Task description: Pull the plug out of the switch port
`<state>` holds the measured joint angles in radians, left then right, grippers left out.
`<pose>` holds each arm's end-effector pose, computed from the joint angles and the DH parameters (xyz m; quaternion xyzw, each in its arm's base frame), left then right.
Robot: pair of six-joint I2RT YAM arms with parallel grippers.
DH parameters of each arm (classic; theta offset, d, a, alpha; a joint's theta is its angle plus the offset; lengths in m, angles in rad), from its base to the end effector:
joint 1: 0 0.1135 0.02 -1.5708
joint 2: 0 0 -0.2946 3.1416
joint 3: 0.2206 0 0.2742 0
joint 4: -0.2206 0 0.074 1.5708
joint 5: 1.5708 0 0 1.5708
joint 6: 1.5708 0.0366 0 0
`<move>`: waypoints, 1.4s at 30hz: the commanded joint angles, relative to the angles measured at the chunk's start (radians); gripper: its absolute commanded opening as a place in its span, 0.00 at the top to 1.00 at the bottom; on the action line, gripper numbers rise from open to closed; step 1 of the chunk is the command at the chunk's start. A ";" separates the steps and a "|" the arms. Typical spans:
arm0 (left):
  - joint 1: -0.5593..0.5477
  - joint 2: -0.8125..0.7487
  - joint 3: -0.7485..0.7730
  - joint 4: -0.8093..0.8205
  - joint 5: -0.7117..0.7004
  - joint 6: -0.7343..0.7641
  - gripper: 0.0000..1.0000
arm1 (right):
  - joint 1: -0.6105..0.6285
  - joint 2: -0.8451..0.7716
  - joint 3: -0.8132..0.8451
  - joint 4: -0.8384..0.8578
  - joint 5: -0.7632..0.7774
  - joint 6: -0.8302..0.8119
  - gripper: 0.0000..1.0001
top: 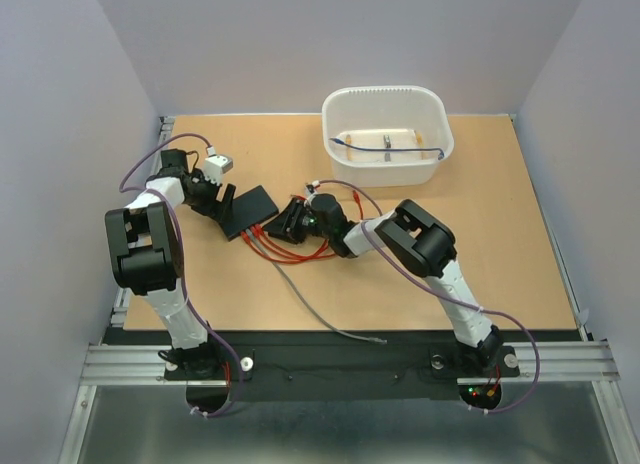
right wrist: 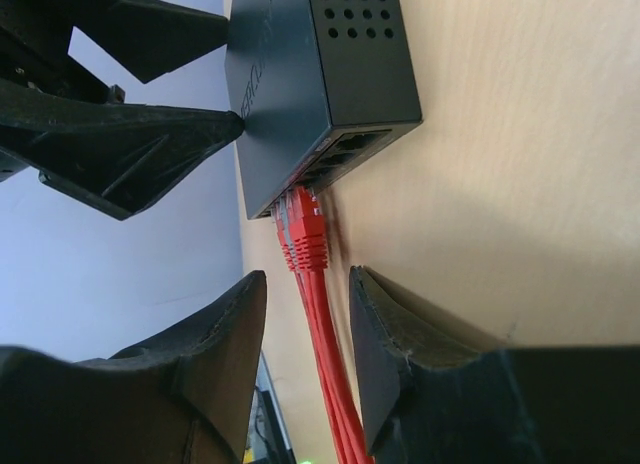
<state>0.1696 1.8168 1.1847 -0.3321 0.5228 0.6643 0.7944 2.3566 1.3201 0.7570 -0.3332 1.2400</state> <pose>0.4006 0.0501 0.2027 0.3006 0.8750 -0.1087 0.3637 0.3563 0.3798 0.0921 0.0767 0.7902 0.5744 0.1993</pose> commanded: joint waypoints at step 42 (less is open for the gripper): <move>-0.036 -0.016 -0.060 0.016 0.060 -0.014 0.21 | 0.075 0.102 0.034 -0.088 0.359 0.144 0.81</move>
<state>0.1497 1.8168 1.1584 -0.2878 0.5751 0.6468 0.8417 2.4252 1.3911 0.7876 -0.0895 1.4082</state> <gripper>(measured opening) 0.802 0.187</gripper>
